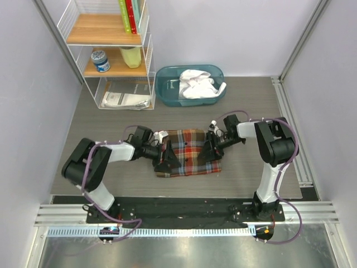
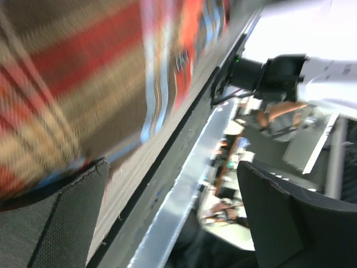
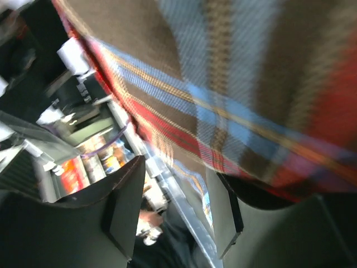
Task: Fold and stack the long sleeve shirts
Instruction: Fold the shirt
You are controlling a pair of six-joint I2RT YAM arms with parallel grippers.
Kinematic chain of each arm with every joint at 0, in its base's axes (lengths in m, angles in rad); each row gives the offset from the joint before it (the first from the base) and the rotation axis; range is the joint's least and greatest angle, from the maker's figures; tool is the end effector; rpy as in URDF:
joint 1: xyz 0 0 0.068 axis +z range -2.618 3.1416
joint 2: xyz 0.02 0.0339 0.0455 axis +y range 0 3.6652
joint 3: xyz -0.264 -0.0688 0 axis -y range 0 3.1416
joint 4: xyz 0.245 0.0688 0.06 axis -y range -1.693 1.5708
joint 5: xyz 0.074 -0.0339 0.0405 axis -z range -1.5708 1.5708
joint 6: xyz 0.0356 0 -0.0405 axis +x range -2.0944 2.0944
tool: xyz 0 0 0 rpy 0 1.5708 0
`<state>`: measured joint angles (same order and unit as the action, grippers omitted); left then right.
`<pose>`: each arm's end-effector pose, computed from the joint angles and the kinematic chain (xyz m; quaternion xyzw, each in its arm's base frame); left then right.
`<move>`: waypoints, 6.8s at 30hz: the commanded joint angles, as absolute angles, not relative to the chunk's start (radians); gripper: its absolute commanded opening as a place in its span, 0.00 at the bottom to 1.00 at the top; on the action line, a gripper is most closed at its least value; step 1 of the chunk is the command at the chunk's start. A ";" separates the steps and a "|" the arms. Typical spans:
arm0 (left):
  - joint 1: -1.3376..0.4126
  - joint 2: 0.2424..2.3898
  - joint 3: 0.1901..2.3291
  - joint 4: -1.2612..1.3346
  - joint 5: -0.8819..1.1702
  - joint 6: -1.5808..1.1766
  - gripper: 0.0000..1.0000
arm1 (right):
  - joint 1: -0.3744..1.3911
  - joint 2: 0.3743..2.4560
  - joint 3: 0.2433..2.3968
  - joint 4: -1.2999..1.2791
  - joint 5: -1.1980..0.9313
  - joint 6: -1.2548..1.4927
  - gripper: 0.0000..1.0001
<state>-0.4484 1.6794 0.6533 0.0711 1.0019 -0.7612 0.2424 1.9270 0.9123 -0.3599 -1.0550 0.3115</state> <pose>0.2399 -0.1487 0.1214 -0.0136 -0.8483 0.5276 0.0416 0.2937 0.1045 0.0947 0.0196 -0.8611 -0.5050 0.0556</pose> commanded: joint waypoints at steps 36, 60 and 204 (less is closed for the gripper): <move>0.026 1.198 0.767 -0.425 0.762 -0.426 0.84 | 0.804 1.490 1.045 -0.865 -0.468 -0.774 0.56; -0.005 1.355 0.692 -0.069 0.713 -0.641 0.84 | 0.681 2.042 1.457 -0.632 -0.555 -0.308 0.54; -0.597 1.572 1.500 -0.969 0.317 -0.005 0.83 | 0.183 1.655 1.025 -0.447 -0.753 0.190 0.99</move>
